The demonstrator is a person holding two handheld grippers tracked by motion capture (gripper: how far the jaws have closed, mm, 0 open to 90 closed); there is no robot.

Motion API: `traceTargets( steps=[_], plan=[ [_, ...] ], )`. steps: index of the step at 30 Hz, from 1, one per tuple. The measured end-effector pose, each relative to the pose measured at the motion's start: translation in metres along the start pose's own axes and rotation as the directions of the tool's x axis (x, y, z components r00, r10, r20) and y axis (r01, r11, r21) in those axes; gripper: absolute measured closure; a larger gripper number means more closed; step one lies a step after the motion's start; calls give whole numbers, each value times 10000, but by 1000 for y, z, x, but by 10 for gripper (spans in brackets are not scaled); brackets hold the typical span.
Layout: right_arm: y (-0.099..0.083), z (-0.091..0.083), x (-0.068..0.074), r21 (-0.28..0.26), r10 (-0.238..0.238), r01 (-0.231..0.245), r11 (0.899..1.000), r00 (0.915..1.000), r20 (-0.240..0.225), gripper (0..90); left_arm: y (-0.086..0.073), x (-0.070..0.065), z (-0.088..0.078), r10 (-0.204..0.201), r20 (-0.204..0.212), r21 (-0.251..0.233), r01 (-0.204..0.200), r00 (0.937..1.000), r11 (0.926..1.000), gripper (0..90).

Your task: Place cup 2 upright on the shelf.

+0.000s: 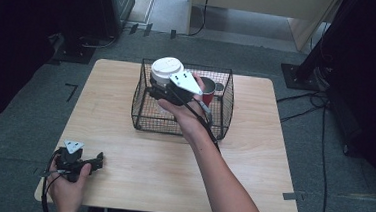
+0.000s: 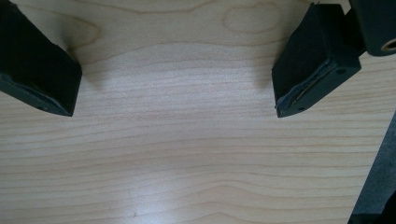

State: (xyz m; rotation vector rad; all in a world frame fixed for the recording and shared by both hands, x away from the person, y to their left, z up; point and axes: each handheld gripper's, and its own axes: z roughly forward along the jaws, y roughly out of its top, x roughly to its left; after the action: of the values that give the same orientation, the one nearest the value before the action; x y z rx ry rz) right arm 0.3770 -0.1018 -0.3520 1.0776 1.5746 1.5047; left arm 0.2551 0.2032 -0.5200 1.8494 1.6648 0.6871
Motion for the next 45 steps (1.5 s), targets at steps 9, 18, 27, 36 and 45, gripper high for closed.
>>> traceTargets(
  steps=[9, 18, 27, 36, 45],
  plan=[
    [-16, 27, -2, 103, -301, 298, 9995, 9991, 297, 158, 0, 0, 0, 7, 1, 5, -7, 10000, 10000, 20],
    [-34, 47, -3, 395, -128, 112, 9992, 9992, 382, 158, 0, 0, 0, 9, 5, 10, -9, 10000, 10000, 20],
    [-53, 62, -7, 358, -221, 209, 9991, 9992, 329, 158, 0, 0, 0, 9, 5, 11, -9, 10000, 10000, 20],
    [-66, 70, -8, 566, -374, 366, 9977, 9992, 136, 158, 0, 0, 0, 8, 5, 11, -8, 10000, 10000, 20],
    [-79, 77, -13, 1040, -545, 544, 9931, 9985, -15, 158, 0, 0, 0, 3, 8, 9, -3, 10000, 10000, 20]
  ],
)
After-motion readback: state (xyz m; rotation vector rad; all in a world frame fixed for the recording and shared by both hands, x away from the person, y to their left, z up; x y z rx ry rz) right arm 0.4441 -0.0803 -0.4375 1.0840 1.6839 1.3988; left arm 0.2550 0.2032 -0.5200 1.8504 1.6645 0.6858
